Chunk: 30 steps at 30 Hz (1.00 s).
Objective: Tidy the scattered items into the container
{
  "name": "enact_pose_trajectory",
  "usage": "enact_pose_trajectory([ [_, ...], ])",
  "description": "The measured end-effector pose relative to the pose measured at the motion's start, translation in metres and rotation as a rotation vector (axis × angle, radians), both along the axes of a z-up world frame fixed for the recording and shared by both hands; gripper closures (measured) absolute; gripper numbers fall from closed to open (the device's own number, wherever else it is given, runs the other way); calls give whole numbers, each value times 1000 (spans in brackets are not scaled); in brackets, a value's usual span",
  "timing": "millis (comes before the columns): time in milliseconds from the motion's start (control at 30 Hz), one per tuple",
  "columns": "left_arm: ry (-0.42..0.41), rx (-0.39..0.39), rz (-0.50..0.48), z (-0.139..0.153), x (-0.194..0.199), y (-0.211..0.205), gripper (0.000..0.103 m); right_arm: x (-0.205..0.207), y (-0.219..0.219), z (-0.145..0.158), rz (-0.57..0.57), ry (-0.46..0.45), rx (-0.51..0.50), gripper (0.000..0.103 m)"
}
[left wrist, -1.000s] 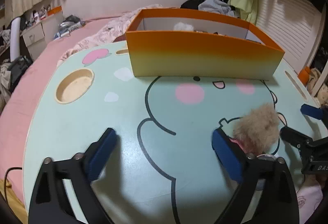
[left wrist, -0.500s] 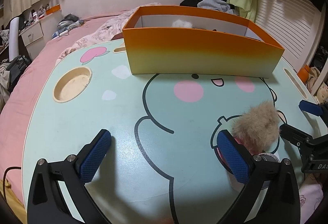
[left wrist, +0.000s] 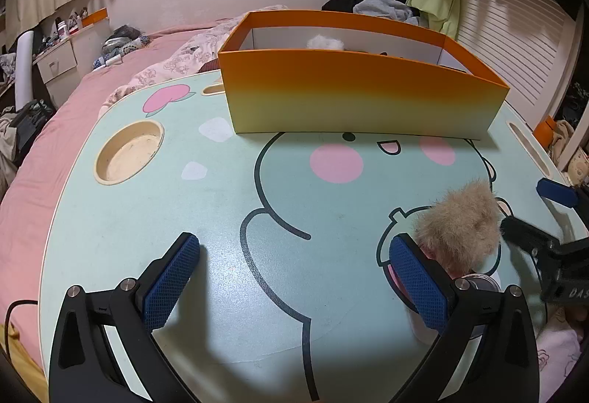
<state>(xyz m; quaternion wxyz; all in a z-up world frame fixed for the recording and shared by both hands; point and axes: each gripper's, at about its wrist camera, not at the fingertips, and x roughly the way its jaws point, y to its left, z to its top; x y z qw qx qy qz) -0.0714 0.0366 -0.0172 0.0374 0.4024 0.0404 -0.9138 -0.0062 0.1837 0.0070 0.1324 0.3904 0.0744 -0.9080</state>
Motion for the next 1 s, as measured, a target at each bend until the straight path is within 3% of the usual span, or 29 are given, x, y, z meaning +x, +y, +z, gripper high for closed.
enact_pose_trajectory([
  [67,1,2,1,-1,-1,-2,0,4,7,7,5,18,-65,26],
  [100,2,3,2,-1,-2,-3,0,5,7,10,18,23,-90,28],
  [367,2,3,1,5,-1,-4,0,7,-36,33,244,11,-163,28],
  [733,2,4,2,6,0,-5,0,-10,-72,16,315,-110,-117,39],
  [867,3,3,11,8,-2,-8,0,-13,-66,7,284,-125,-108,72],
  [1000,4,3,10,12,4,-5,0,-10,-48,6,234,-112,-154,77],
])
